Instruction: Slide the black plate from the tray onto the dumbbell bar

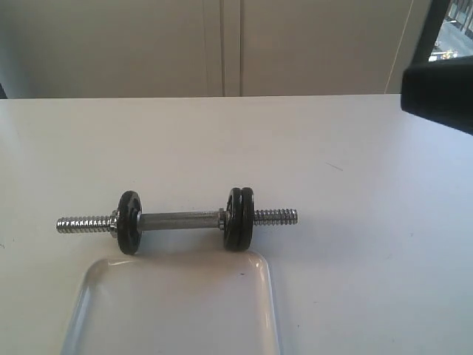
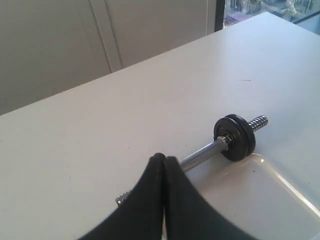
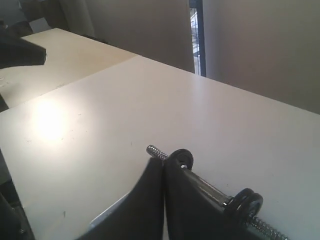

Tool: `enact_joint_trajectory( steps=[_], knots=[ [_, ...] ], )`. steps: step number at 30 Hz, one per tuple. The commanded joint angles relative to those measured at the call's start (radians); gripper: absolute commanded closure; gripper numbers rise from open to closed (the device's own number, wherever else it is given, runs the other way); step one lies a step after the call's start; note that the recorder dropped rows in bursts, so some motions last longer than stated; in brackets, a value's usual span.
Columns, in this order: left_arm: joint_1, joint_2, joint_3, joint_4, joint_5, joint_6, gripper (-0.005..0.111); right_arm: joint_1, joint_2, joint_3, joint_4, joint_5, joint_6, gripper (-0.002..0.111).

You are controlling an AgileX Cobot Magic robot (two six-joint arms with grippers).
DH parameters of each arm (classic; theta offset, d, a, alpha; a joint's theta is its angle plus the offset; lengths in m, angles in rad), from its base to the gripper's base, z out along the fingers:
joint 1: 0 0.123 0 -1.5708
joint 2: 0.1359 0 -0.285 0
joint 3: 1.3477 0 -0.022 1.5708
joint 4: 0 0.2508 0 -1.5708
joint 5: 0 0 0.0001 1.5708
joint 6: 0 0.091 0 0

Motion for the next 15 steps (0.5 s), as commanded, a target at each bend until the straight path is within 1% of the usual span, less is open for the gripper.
enact_joint_trajectory(
  steps=[1, 6, 11, 15],
  knots=[
    [0.004, -0.17, 0.128, 0.001, -0.004, -0.09, 0.107, 0.002, -0.115, 0.005, -0.01, 0.005, 0.106, 0.108],
    [0.004, -0.299, 0.242, -0.003, -0.006, -0.156, 0.107, 0.0, -0.24, 0.005, -0.006, -0.04, 0.244, 0.108],
    [0.004, -0.385, 0.316, -0.003, -0.004, -0.175, 0.107, 0.0, -0.333, 0.005, -0.029, -0.038, 0.315, 0.108],
    [0.004, -0.429, 0.378, -0.003, -0.074, -0.238, 0.107, 0.0, -0.36, 0.005, -0.042, -0.024, 0.333, 0.108]
  ],
)
